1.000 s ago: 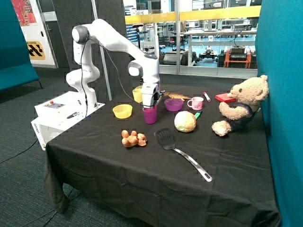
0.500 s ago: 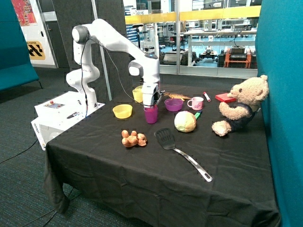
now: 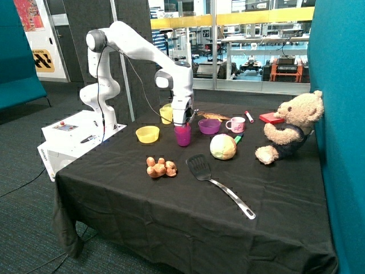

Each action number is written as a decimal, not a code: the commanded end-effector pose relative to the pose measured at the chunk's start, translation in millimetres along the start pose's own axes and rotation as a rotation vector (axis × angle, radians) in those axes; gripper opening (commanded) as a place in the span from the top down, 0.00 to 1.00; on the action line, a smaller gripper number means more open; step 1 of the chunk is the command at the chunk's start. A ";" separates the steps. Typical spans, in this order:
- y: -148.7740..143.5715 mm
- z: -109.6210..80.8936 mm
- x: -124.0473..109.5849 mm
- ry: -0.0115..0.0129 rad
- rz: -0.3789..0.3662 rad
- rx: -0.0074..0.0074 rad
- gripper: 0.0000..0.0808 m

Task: Match the cups with the appropriate bowls

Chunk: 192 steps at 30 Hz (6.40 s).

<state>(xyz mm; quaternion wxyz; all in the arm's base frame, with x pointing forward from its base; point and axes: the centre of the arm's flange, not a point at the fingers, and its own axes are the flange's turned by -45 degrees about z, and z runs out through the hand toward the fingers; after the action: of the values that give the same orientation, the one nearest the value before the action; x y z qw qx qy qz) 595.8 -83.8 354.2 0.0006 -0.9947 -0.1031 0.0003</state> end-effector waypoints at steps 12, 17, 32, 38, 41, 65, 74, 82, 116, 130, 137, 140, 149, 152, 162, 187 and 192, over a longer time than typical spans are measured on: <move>-36.3 -41.4 25.4 0.0005 -0.077 -0.0012 1.00; -55.4 -52.9 35.8 0.0004 -0.122 -0.0012 1.00; -121.5 -63.9 41.5 0.0003 -0.250 -0.0013 1.00; -136.7 -59.0 38.1 0.0003 -0.274 -0.0013 1.00; -141.2 -57.2 37.4 0.0003 -0.280 -0.0013 1.00; -164.7 -47.5 68.6 0.0004 -0.188 -0.0012 1.00; -185.9 -53.4 78.2 0.0004 -0.229 -0.0013 1.00; -192.1 -53.7 91.7 0.0004 -0.232 -0.0013 1.00; -159.0 -14.1 89.1 0.0004 -0.150 -0.0012 1.00; -157.9 1.3 83.1 0.0004 -0.151 -0.0012 1.00; -159.4 1.6 86.6 0.0004 -0.159 -0.0012 0.67; -160.4 0.5 87.7 0.0004 -0.165 -0.0012 0.50; -161.9 -1.3 90.3 0.0004 -0.175 -0.0012 0.15; -162.0 -1.1 90.0 0.0004 -0.178 -0.0012 0.06; -162.8 0.5 85.6 0.0004 -0.189 -0.0012 0.00; -170.6 -8.1 80.6 0.0004 -0.215 -0.0013 0.00; -173.1 -16.7 80.8 0.0004 -0.230 -0.0013 0.01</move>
<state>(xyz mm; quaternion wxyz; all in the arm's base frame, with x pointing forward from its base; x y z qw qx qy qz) 642.1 98.3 358.3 0.0005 -0.9785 -0.2061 -0.0005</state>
